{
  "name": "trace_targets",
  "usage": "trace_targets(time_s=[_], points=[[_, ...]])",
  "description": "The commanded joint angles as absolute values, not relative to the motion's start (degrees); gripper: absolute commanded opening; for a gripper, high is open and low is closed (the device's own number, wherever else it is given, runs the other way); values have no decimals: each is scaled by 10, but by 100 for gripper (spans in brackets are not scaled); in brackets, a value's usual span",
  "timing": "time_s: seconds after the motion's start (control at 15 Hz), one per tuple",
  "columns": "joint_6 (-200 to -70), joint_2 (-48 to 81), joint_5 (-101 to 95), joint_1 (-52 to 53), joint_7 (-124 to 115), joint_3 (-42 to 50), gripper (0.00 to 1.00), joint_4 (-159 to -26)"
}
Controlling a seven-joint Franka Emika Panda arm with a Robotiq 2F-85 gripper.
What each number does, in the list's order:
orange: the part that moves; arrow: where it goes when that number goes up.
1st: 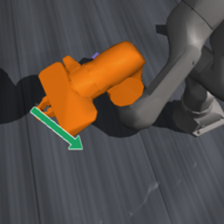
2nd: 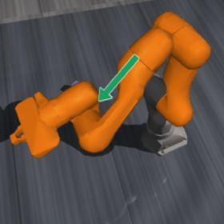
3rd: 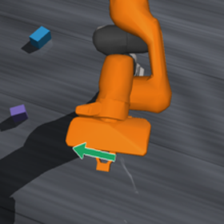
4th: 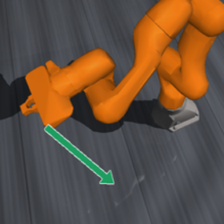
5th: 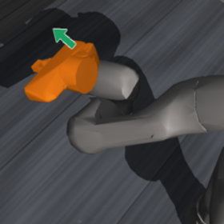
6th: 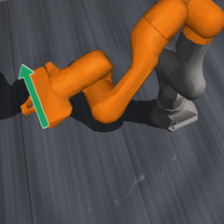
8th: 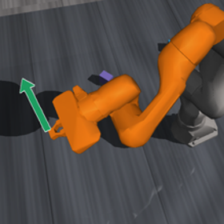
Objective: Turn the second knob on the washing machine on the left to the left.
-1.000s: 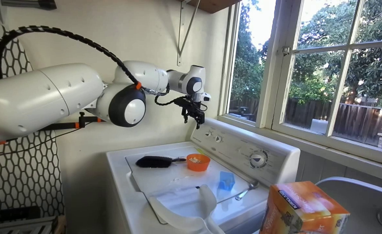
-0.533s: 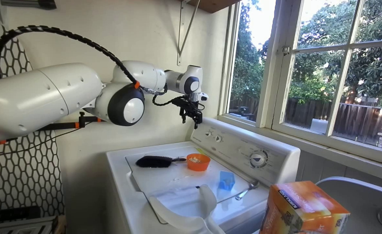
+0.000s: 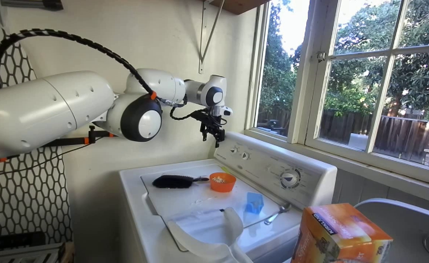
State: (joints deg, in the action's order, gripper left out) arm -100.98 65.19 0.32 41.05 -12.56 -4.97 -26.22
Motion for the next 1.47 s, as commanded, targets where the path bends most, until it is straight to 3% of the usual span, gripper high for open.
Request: trace_targets(time_s=[0.0,0.4,1.0,1.4], points=[[-978,674,1,430,-194,-45,100,-251],[-981,687,-25,455,-291,-6,100,-246],[-886,671,-87,469,-168,21,100,-259],[-907,671,-135,482,-138,48,100,-258]])
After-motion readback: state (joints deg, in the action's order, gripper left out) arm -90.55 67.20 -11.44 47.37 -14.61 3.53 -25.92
